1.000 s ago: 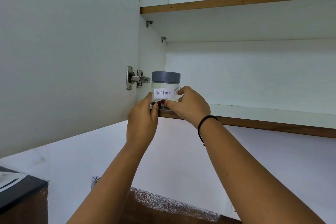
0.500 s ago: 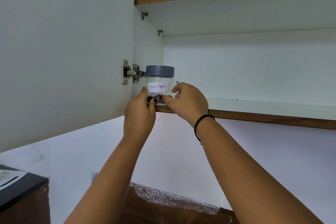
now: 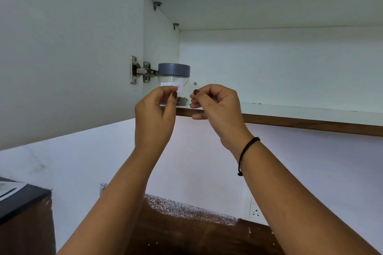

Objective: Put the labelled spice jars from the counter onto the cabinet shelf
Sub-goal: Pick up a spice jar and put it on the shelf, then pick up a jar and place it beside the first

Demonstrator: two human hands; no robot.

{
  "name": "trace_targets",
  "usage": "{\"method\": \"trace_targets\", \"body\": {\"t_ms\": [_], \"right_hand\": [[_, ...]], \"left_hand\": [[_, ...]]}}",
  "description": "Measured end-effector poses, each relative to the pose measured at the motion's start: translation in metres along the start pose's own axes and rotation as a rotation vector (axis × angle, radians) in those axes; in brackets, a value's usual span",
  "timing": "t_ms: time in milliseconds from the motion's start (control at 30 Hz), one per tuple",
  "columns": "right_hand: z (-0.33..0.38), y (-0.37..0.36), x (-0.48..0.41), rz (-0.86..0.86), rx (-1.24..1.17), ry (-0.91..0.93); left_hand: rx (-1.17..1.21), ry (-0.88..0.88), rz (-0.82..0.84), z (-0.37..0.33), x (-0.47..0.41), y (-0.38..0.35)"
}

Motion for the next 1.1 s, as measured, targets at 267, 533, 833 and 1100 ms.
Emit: {"method": "trace_targets", "body": {"t_ms": [267,533,833,1100], "right_hand": [[0.017,0.038,0.042,-0.037,-0.086,0.037],[0.016,0.073,0.098,-0.05,-0.08,0.054],[-0.009,0.089,0.171,-0.042,-0.001,0.039],[-0.059,0.085,0.254,0.068,-0.027,-0.072]], "left_hand": [[0.134,0.041,0.078,-0.032,0.035,-0.012],[0.185,0.126,0.11,-0.046,0.092,-0.017],[0.215,0.273,0.174,-0.051,0.17,-0.012],[0.234,0.439,0.33,-0.014,0.274,0.01]]}}
Point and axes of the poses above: each hand's wrist, its own x-axis away from the middle knuckle, its own y-axis out of the back of the hand, z = x × y, the point moved 3 cm from there along -x, towards the middle knuckle, and after that the axes turned 5 degrees about x, right-handed, at the moved point
